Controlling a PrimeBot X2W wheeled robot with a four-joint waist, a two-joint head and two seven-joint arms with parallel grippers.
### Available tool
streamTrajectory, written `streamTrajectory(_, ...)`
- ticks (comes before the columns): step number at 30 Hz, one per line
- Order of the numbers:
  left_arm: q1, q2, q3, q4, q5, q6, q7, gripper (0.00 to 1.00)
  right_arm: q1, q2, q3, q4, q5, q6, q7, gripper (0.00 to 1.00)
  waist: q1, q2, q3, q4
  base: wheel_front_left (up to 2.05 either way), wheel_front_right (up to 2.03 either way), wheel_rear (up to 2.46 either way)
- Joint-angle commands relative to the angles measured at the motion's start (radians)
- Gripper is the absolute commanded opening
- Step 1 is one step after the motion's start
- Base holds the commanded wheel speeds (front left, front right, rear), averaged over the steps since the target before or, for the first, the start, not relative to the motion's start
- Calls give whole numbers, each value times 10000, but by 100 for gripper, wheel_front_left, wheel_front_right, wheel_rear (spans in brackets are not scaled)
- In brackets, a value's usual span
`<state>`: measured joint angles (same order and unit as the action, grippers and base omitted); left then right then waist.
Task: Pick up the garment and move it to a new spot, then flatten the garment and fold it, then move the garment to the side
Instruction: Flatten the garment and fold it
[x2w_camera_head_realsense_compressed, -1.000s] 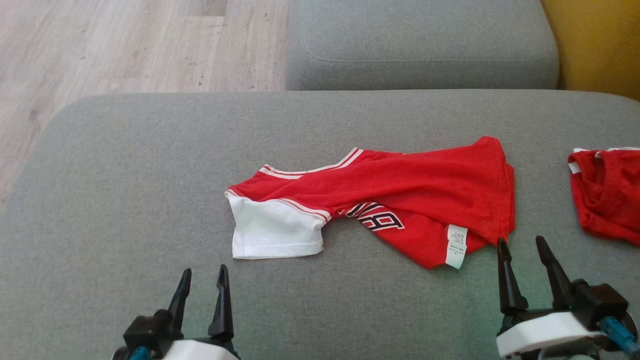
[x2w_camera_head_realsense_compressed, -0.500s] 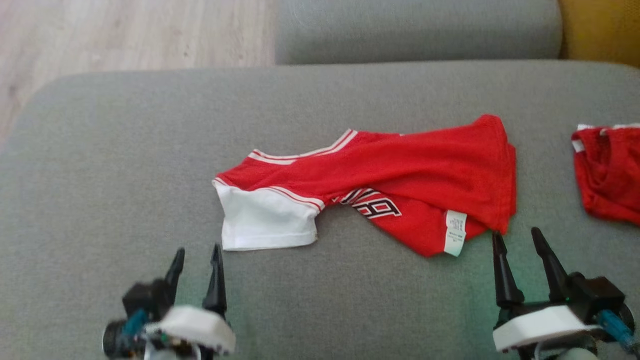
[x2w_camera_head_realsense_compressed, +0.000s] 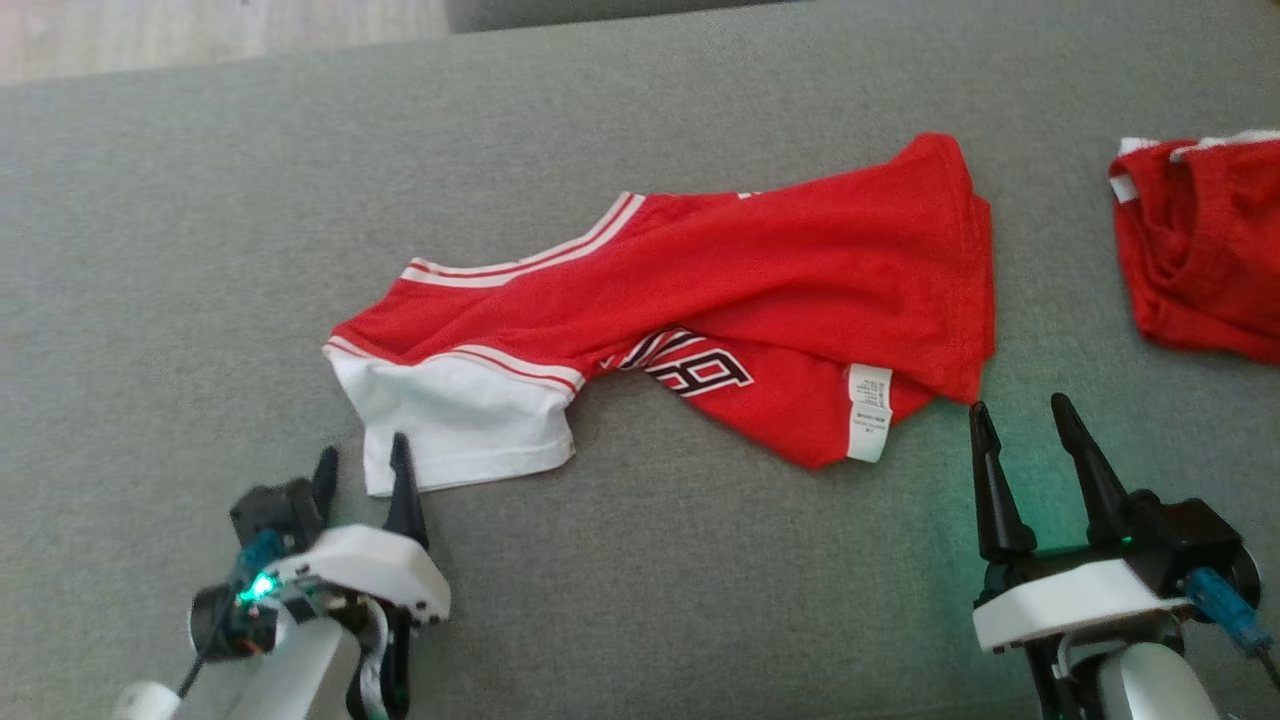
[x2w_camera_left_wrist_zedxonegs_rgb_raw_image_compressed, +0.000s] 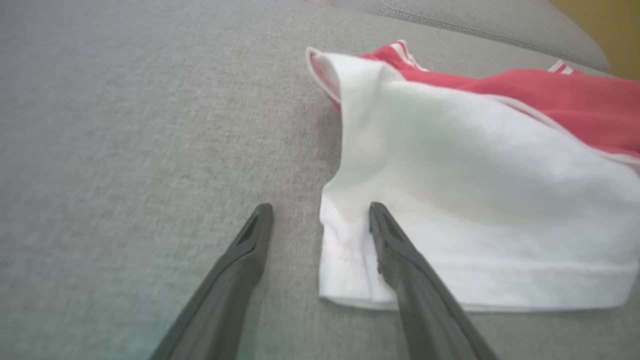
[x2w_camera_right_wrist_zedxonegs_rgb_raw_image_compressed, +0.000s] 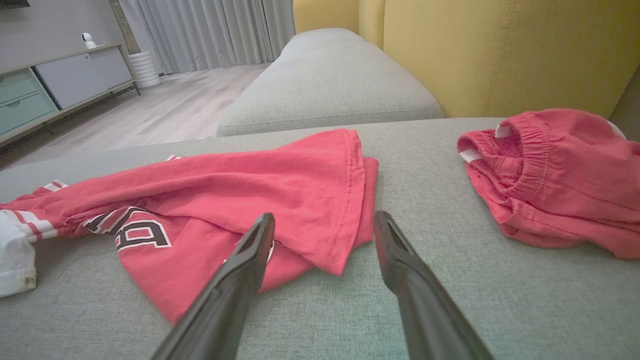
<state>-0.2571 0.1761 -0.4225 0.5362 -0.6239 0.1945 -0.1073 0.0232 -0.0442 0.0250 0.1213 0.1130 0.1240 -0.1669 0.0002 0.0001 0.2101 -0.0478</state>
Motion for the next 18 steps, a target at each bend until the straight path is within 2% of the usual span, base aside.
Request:
streamTrajectory(1, -390, 53, 251, 31, -33, -56, 60, 100, -374, -60, 202, -327, -51, 67, -74, 100, -2, -1, 207, -187, 0, 0, 0)
streamTrajectory(3, -430, -13, 117, 162, -30, -176, 140, 98, -414, -60, 198, -299, -46, 67, -100, 100, -2, -1, 262, -228, 0, 0, 0)
streamTrajectory(4, -421, -51, 39, 175, -19, -226, 168, 64, -432, -60, 191, -282, -42, 67, -111, 100, -2, -1, 276, -239, 0, 0, 0)
streamTrajectory(5, -395, -87, -55, 161, 8, -272, 198, 49, -445, -60, 180, -263, -38, 67, -123, 100, -2, -1, 284, -241, 0, 0, 0)
streamTrajectory(7, -309, -159, -255, 87, 72, -339, 264, 36, -460, -60, 145, -230, -35, 67, -146, 100, -2, -1, 297, -213, 0, 0, 0)
streamTrajectory(10, -139, -258, -549, -96, 202, -369, 319, 5, -478, -60, 106, -174, -17, 67, -169, 100, -2, -1, 303, -133, 0, 0, 0)
streamTrajectory(11, -85, -289, -592, -167, 210, -367, 301, 0, -490, -60, 106, -156, -5, 67, -176, 100, -2, -1, 302, -101, 0, 0, 0)
streamTrajectory(18, -107, -106, -380, -977, 427, -63, -547, 0, -684, -60, 11, 107, 56, 67, -169, 100, -2, -1, 307, 217, 0, 0, 0)
